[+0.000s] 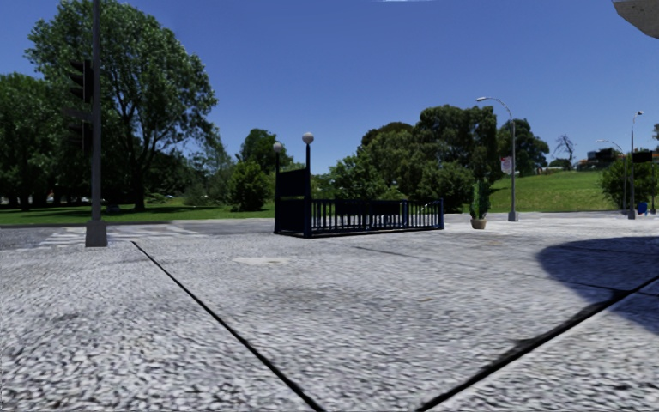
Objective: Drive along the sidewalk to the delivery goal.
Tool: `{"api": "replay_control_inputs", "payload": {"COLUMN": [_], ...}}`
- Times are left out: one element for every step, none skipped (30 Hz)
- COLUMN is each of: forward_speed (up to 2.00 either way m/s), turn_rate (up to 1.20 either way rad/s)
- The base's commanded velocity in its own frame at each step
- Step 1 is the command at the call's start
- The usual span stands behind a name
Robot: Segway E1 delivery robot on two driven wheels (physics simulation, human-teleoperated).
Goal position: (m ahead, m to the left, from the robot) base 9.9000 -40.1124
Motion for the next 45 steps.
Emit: {"api": "replay_control_inputs", "payload": {"forward_speed": [2.00, 2.00, 2.00, 2.00, 2.00, 2.00, 2.00, 2.00, 2.00, 2.00, 2.00, 2.00, 2.00, 2.00, 2.00, 2.00, 2.00, 2.00, 2.00, 2.00, 2.00, 2.00, 2.00, 2.00, 2.00, 2.00, 2.00, 2.00, 2.00, 2.00, 2.00, 2.00, 2.00, 2.00, 2.00, 2.00, 2.00, 2.00, 2.00, 2.00, 2.00, 2.00, 2.00, 2.00, 2.00], "turn_rate": [-0.47, -0.47, -0.47, -0.47, -0.47, -0.47, -0.47, -0.47, -0.47, -0.47, -0.47, -0.47, -0.47, -0.47, -0.47, -0.47, -0.47, -0.47, -0.47, -0.47, -0.47, -0.47, -0.47, -0.47, -0.47, -0.47, -0.47, -0.47, -0.47, -0.47, -0.47, -0.47, -0.47, -0.47, -0.47, -0.47, -0.47, -0.47, -0.47, -0.47, -0.47, -0.47, -0.47, -0.47, -0.47]}}
